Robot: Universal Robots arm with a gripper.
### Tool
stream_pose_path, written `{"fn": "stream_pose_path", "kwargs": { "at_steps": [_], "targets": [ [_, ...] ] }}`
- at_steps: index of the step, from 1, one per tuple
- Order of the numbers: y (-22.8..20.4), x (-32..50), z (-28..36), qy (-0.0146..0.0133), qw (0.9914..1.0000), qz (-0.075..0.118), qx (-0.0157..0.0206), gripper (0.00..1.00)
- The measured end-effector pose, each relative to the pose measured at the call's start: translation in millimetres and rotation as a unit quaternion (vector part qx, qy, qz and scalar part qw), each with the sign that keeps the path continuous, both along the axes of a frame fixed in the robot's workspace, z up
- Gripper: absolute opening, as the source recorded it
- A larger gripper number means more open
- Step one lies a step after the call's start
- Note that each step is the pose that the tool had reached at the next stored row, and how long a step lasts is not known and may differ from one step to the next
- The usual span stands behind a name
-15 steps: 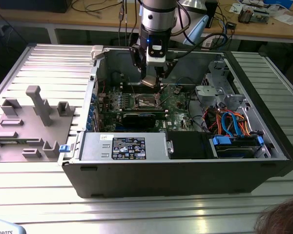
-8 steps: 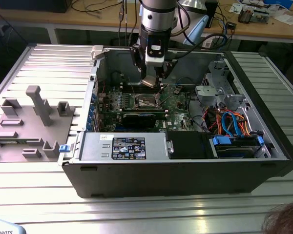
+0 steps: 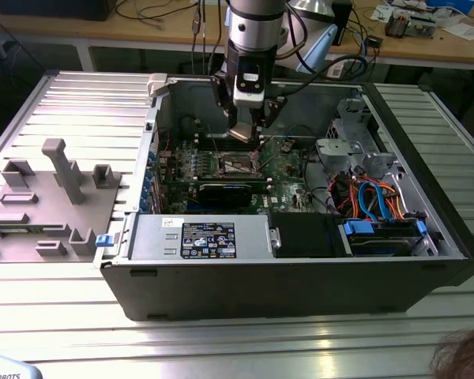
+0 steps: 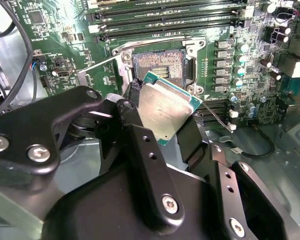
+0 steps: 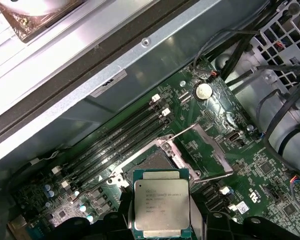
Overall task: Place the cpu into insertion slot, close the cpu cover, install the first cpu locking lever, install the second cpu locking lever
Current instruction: 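Place the cpu into insertion slot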
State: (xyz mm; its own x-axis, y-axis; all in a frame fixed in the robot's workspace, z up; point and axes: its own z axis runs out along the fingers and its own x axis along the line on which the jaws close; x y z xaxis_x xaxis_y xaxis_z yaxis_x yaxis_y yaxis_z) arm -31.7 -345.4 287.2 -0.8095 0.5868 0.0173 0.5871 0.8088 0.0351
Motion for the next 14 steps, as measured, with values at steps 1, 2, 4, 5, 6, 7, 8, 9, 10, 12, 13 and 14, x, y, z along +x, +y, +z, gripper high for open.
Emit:
{"fn": "stream_pose_path", "kwargs": {
  "at_steps": [1,2,4,5,6,7,8,9,10,12,13,14],
  "targets": [
    [0.0,0.0,0.0,0.0,1.0,-0.001,0.0,0.54],
    [0.0,0.0,-0.1,-0.0001,0.99999,-0.004,0.0,0.54],
    [0.0,0.0,-0.2,0.0,0.99997,-0.007,-0.0001,0.54],
    [0.0,0.0,-0.2,0.0,0.99996,-0.009,-0.0002,0.54],
    [0.0,0.0,-0.3,0.0,0.99994,-0.011,-0.0002,0.54],
    [0.0,0.0,-0.3,0.0,0.99992,-0.012,-0.0003,0.54],
    [0.0,0.0,-0.4,0.0,0.9999,-0.014,-0.0003,0.54],
    [0.0,0.0,-0.4,0.0,0.99988,-0.016,-0.0003,0.54],
    [0.0,0.0,-0.5,0.0,0.99986,-0.017,-0.0003,0.54],
    [0.0,0.0,-0.5,0.0,0.9998,-0.02,-0.0004,0.54],
    [0.0,0.0,-0.6,0.0,0.99978,-0.021,-0.0004,0.54],
    [0.0,0.0,-0.6,0.0,0.99974,-0.023,-0.0005,0.54]
  ]
}}
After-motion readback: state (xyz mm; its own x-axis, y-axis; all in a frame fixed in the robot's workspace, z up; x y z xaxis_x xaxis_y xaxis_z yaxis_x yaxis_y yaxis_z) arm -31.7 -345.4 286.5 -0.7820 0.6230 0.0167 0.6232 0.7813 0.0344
